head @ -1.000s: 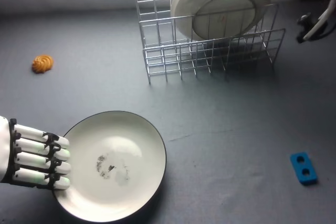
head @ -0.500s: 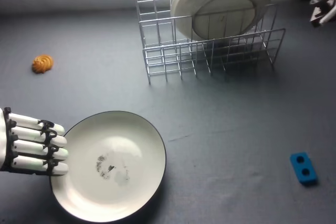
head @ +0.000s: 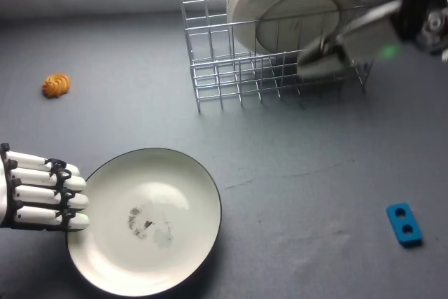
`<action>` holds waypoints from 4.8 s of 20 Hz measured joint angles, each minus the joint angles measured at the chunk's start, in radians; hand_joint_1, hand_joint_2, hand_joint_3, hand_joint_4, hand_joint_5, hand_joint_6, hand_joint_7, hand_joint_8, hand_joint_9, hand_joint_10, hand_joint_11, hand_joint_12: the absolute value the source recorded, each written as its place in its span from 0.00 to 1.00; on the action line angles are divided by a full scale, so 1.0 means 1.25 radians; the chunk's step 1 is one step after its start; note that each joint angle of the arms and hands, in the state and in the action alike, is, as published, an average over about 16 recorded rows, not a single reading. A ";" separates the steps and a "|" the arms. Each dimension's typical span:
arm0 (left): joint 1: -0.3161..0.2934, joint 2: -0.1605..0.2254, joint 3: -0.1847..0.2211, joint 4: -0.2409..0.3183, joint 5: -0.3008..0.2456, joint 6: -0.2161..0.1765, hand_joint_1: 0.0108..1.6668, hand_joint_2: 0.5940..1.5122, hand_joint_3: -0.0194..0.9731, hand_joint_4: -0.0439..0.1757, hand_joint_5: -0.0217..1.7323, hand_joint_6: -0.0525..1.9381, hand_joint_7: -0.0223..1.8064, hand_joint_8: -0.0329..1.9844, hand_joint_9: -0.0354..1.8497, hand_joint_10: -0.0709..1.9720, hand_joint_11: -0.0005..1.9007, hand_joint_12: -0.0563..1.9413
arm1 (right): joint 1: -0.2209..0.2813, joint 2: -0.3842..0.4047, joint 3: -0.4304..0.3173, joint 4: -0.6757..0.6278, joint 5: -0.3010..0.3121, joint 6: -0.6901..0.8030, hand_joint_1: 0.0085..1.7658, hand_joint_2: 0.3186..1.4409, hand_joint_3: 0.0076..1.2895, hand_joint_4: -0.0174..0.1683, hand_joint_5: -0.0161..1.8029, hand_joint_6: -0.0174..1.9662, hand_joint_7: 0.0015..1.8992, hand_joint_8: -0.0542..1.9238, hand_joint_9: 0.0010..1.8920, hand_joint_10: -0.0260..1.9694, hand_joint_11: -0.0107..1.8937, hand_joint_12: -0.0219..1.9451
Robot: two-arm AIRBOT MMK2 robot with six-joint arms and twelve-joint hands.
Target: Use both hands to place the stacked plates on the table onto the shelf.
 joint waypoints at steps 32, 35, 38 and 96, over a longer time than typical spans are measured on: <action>0.113 -0.023 -0.074 -0.101 0.056 -0.002 0.01 0.59 0.04 0.18 0.02 0.02 0.01 0.01 0.01 0.01 0.02 0.05 | -0.256 -0.178 -0.082 0.094 0.002 -0.439 0.64 0.43 0.01 0.11 0.02 0.01 0.01 0.04 0.01 0.02 0.01 0.02; 0.116 -0.022 -0.078 -0.107 0.061 -0.002 0.01 0.59 0.04 0.18 0.02 0.02 0.01 0.01 0.01 0.01 0.02 0.05 | -0.265 -0.213 -0.060 0.096 0.000 -0.451 0.64 0.43 0.01 0.11 0.02 0.01 0.01 0.04 0.01 0.02 0.01 0.02; 0.119 -0.021 -0.081 -0.111 0.066 -0.003 0.01 0.59 0.04 0.18 0.02 0.02 0.01 0.01 0.01 0.01 0.02 0.05 | -0.273 -0.248 -0.038 0.100 0.000 -0.463 0.64 0.44 0.01 0.11 0.02 0.02 0.01 0.04 0.01 0.02 0.01 0.02; -0.024 0.055 -0.004 -0.283 0.034 -0.011 0.01 0.59 0.04 0.22 0.05 0.03 0.04 0.02 0.03 0.04 0.01 0.03 | -0.225 -0.191 -0.046 0.127 0.023 -0.364 0.67 0.59 0.01 0.23 0.52 0.44 0.56 0.40 0.71 0.01 0.51 0.54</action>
